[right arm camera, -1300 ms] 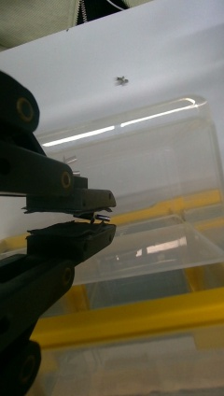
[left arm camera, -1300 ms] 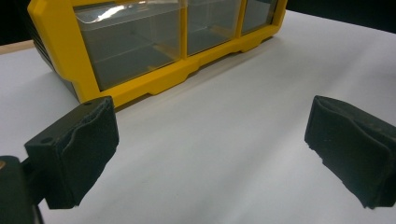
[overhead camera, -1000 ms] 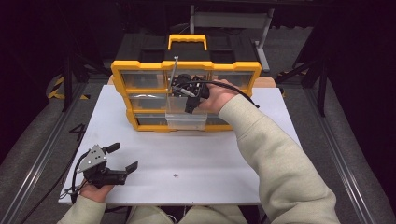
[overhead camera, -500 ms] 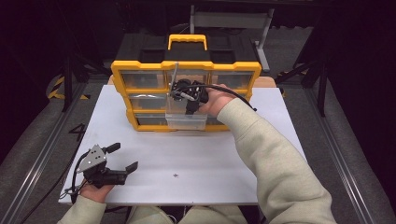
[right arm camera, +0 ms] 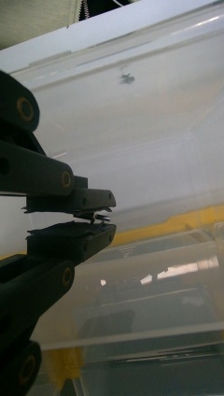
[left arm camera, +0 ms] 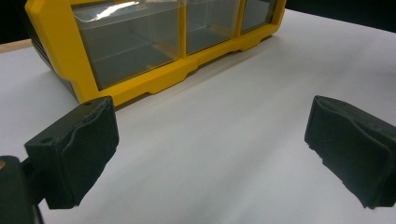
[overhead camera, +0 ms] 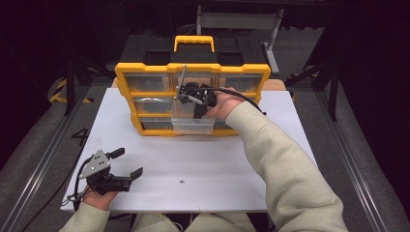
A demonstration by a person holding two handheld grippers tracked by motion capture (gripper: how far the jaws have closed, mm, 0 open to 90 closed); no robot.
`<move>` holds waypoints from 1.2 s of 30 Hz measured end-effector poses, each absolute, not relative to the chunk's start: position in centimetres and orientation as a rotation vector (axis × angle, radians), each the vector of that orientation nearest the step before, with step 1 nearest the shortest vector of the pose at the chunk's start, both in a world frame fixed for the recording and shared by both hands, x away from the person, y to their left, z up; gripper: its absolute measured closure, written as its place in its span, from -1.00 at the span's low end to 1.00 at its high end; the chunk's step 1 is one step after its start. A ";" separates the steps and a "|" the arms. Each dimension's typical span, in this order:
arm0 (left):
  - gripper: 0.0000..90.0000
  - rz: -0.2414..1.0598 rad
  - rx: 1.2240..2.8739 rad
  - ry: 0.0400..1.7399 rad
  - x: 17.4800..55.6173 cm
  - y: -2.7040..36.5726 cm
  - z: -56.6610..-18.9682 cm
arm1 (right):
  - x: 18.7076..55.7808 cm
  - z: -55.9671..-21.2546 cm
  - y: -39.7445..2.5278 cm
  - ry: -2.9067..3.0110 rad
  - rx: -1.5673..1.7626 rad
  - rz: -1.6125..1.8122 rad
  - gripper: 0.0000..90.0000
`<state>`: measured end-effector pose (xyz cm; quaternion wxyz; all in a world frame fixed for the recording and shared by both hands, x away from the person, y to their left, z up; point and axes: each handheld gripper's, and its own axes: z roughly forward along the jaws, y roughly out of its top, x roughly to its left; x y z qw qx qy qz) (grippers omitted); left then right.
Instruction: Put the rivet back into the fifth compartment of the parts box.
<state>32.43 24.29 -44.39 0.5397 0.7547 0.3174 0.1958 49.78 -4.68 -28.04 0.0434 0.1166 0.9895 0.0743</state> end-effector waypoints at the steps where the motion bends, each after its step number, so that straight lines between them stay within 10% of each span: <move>1: -0.92 0.465 1.793 0.755 32.4 24.3 -44.4 | 49.8 -28.0 -4.7 3.022 0.360 0.230 0.78; 36: -0.92 0.461 1.802 0.756 32.5 24.2 -44.4 | 40.2 -22.2 -4.7 2.886 0.138 0.468 -0.50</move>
